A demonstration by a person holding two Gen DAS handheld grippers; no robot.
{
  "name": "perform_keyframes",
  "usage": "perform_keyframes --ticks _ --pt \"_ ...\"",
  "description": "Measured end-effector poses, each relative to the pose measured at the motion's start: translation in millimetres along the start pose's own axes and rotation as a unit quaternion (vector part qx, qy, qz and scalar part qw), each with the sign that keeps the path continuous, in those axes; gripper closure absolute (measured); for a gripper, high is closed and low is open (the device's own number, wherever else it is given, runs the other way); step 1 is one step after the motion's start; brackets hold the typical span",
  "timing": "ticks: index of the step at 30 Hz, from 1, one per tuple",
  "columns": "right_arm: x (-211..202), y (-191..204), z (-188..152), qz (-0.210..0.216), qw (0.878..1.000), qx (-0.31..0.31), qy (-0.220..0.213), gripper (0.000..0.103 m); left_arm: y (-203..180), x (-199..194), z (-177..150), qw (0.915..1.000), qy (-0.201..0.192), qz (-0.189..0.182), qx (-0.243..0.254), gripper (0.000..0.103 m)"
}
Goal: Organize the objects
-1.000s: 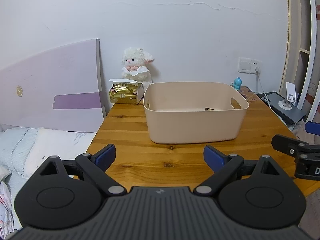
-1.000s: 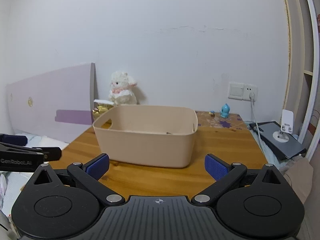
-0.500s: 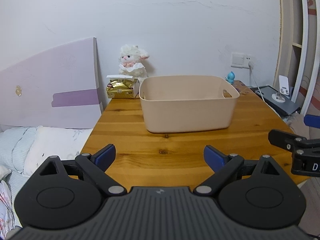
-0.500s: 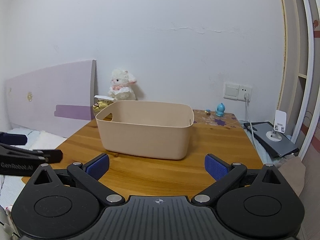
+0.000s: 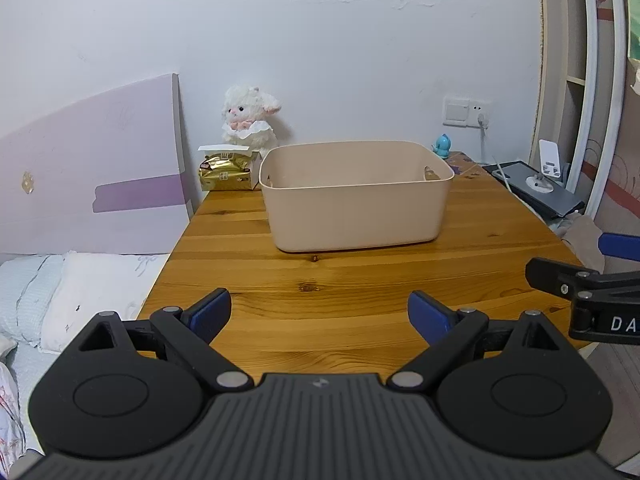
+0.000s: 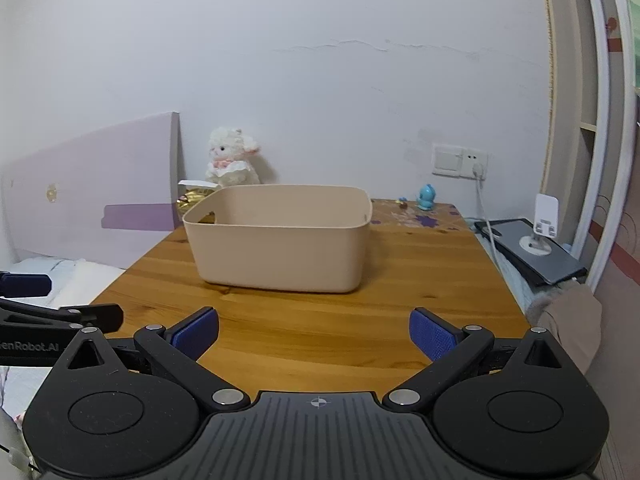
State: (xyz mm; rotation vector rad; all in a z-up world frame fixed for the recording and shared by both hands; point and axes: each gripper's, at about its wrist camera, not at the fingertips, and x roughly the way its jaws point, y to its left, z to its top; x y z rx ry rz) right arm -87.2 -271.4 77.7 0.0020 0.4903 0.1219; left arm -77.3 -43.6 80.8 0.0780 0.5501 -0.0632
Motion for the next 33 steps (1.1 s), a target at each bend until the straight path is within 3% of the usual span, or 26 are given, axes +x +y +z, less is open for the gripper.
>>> perform_keyframes --ticks 33 --pt "-13 -10 -17 0.009 1.0 0.013 0.022 0.0 -10 -6 -11 0.9999 0.013 -0.01 -0.004 0.007"
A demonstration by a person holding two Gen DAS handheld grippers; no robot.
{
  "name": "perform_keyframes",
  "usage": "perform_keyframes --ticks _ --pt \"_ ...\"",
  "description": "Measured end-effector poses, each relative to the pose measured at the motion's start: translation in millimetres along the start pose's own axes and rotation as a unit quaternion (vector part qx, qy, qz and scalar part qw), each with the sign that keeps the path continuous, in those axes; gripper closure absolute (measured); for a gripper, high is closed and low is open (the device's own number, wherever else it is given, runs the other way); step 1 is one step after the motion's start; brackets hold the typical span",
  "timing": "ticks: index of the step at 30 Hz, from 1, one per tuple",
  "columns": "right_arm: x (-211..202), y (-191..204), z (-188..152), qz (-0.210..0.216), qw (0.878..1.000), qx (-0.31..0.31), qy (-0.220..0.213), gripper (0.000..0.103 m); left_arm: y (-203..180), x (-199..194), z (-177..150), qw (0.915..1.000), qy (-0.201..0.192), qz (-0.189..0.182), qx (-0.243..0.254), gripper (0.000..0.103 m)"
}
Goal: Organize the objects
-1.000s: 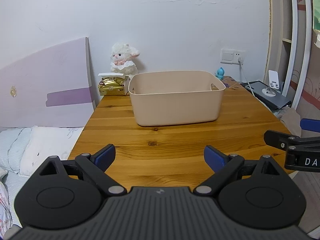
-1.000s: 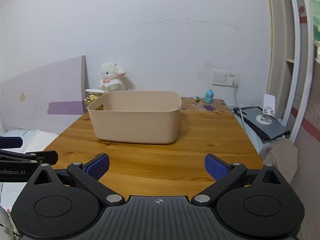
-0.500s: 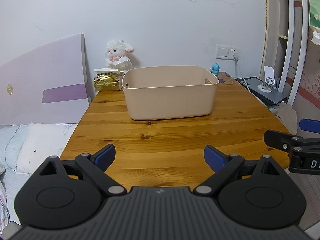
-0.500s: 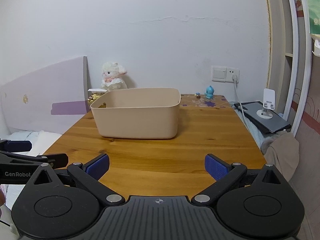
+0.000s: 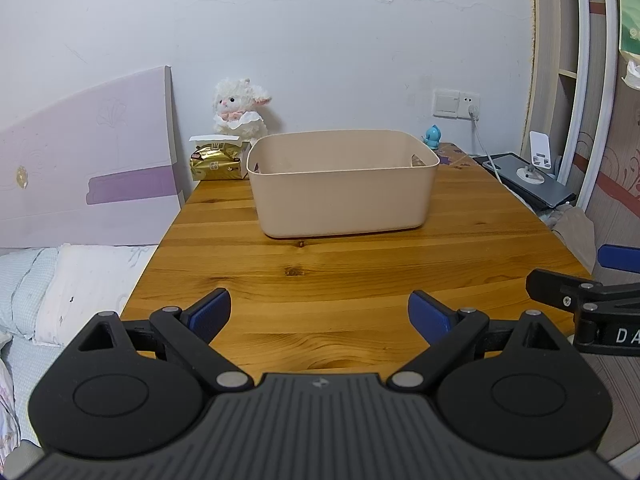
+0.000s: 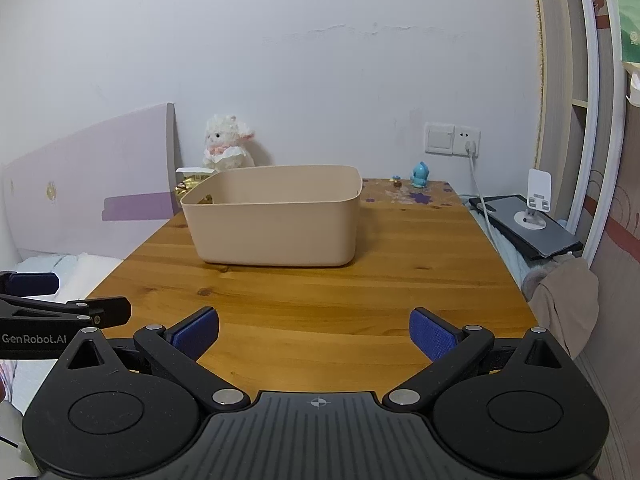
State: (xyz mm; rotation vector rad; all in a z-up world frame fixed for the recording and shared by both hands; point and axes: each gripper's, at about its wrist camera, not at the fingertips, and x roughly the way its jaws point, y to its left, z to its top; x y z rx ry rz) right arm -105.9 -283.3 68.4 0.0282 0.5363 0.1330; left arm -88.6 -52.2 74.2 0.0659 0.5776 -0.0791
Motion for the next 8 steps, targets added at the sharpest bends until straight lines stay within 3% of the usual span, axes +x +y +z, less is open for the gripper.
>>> perform_keyframes --ticks 8 --pt "10.9 -0.6 0.2 -0.001 1.0 -0.001 0.014 0.0 3.3 5.9 -0.1 1.0 0.006 -0.006 -0.003 0.007"
